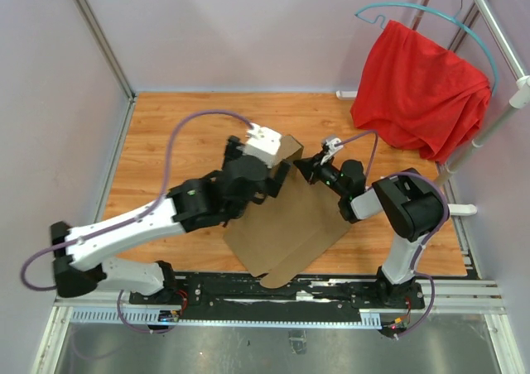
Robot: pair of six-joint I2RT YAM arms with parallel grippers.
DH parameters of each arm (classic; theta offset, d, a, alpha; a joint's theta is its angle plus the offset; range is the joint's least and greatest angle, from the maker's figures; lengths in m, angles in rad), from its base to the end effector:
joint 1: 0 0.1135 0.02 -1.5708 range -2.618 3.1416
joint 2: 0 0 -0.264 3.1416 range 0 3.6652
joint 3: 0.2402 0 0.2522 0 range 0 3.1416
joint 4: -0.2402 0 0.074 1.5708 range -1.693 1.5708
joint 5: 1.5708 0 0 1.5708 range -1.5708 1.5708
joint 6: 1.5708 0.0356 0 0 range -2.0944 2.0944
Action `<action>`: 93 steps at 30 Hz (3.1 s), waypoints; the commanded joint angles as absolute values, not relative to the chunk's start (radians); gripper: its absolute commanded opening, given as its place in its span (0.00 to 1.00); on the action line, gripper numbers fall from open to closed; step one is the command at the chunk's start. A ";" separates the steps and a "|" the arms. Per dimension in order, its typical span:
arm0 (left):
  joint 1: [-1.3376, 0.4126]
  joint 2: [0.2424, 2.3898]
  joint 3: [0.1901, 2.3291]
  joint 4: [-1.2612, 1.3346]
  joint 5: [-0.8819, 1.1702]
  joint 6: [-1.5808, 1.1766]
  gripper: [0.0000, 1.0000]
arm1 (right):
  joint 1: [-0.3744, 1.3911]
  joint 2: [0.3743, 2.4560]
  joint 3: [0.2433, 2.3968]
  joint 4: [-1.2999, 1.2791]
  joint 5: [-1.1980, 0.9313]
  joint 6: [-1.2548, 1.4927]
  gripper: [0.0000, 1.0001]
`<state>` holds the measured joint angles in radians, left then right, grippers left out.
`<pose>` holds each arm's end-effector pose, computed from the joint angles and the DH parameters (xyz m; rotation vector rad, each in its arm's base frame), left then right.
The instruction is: Fold the paper box
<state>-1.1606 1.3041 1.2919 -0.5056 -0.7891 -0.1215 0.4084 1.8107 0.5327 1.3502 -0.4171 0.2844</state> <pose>0.1357 -0.2487 0.3761 0.5365 1.8509 -0.0260 0.2853 0.1392 0.1604 -0.4418 1.5041 0.8621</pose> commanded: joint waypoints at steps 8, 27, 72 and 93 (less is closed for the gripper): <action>-1.053 1.055 1.039 -0.182 -0.854 -0.145 0.97 | 0.455 1.854 0.476 1.466 -0.445 0.278 0.01; -0.888 1.127 0.803 0.001 -0.583 -0.214 0.68 | 0.528 1.708 0.555 1.061 -0.316 0.155 0.04; -0.889 1.112 0.756 0.017 -0.511 -0.229 0.57 | 0.622 1.906 0.652 1.283 -0.193 0.217 0.17; -0.888 1.073 0.747 -0.005 -0.546 -0.223 0.56 | 0.746 1.828 0.609 1.190 0.276 0.196 0.01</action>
<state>-0.8860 1.1057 0.7387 0.0013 -0.5560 -0.2184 0.7269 1.8687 0.6388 1.1851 0.1234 0.1997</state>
